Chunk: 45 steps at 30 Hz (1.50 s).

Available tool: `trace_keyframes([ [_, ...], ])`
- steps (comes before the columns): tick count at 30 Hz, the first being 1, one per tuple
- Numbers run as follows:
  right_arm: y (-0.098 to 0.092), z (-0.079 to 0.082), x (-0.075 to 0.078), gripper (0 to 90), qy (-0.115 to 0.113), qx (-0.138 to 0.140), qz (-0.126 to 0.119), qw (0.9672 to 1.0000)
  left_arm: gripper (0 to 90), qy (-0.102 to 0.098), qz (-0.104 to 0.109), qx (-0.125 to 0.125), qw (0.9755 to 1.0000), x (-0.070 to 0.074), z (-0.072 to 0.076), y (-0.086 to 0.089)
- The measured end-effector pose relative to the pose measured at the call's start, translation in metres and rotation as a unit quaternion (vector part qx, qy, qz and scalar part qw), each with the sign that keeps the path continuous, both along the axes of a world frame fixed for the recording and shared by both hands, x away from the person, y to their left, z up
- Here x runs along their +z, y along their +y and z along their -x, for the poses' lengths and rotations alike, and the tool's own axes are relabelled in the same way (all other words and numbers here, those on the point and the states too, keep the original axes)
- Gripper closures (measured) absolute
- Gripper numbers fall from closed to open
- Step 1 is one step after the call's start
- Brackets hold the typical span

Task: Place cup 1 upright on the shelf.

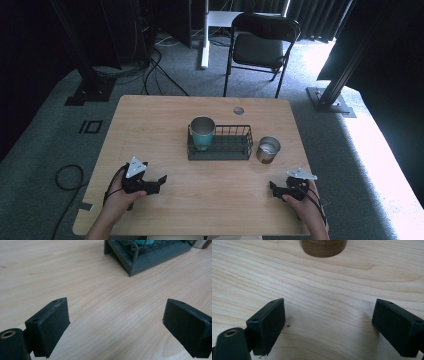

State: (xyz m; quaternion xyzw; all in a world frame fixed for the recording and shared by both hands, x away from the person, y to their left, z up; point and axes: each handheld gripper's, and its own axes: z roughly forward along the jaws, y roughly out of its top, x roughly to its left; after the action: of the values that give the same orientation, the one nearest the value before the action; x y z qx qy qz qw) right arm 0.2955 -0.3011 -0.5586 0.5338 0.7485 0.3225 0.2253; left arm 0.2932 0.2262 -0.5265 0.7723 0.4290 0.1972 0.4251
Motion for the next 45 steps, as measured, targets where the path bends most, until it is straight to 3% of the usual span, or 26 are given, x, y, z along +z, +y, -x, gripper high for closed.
trace_keyframes([
  [15, 0.000, 0.000, 0.000, 11.0, 0.000, 0.000, 0.000, 1.0000, 7.6, 0.030, -0.018, 0.006, 0.9994, -0.010, 0.014, 0.019],
  [18, 0.000, 0.000, 0.000, 11.0, 0.000, 0.000, 0.000, 1.0000, 7.6, 0.045, -0.026, 0.010, 0.9986, -0.012, 0.018, 0.027],
  [28, 0.000, 0.000, 0.000, 11.0, 0.000, 0.000, 0.000, 1.0000, 7.6, 0.058, -0.043, 0.035, 0.9968, -0.013, 0.024, 0.045],
  [32, 0.000, 0.000, 0.000, 11.0, 0.000, 0.000, 0.000, 1.0000, 7.6, 0.059, -0.059, 0.041, 0.9956, -0.014, 0.026, 0.053],
  [33, 0.000, 0.000, 0.000, 11.0, 0.000, 0.000, 0.000, 1.0000, 2.6, 0.060, -0.063, 0.039, 0.9955, -0.015, 0.026, 0.054],
  [37, 0.000, 0.000, 0.000, 11.0, 0.000, 0.000, 0.000, 1.0000, 1.5, 0.073, -0.065, 0.038, 0.9945, -0.019, 0.028, 0.057],
  [43, 0.000, 0.000, 0.000, 11.0, 0.000, 0.000, 0.000, 1.0000, 1.5, 0.093, -0.060, 0.073, 0.9912, -0.026, 0.025, 0.063],
  [45, 0.000, 0.000, 0.000, 11.0, 0.000, 0.000, 0.000, 1.0000, 1.5, 0.092, -0.062, 0.084, 0.9903, -0.028, 0.023, 0.065],
])
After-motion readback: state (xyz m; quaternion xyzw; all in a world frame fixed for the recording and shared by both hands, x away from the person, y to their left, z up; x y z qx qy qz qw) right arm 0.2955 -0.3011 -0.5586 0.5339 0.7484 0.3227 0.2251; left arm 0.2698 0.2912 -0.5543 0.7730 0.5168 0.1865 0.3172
